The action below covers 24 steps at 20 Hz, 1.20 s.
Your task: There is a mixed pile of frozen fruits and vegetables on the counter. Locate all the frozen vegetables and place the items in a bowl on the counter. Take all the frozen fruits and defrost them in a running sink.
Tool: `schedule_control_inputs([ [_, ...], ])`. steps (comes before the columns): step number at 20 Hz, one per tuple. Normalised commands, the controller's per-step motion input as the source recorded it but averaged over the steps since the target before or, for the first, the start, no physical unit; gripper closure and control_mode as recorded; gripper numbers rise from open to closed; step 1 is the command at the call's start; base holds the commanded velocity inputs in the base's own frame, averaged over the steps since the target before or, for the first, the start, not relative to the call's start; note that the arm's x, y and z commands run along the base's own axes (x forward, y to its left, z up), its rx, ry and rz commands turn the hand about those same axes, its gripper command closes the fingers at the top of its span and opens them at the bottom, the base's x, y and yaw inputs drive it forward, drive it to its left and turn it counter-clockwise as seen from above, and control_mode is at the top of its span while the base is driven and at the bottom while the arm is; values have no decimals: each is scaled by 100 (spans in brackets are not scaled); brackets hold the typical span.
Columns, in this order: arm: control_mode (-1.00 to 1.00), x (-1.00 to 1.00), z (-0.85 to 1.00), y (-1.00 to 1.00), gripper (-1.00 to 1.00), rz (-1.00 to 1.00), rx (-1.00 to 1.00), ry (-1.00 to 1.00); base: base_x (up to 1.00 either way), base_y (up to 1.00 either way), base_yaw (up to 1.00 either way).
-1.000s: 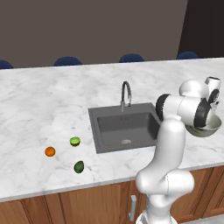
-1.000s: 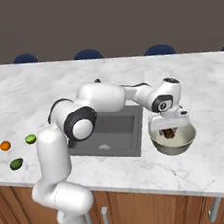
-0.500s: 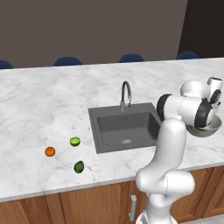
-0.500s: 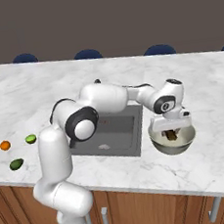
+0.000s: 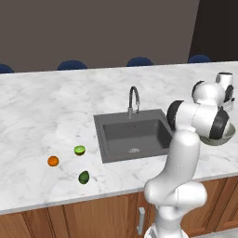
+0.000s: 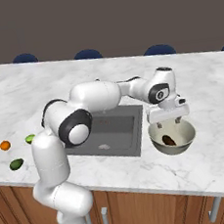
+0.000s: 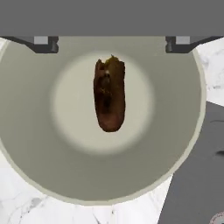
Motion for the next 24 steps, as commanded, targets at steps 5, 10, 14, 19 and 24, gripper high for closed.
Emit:
schedule_control_inputs([
  [5,-100,-22,48,45,-100,-8,20,0,0,0,0],
  [10,-100,-45,45,84,-100,-4,11,-2,0,0,0],
  [14,-100,-49,43,97,-100,0,0,0,0,0,0],
  [19,-100,-55,5,100,-100,0,-3,-3,0,0,0],
  [24,-100,-54,0,100,-100,0,-3,-7,0,0,0],
])
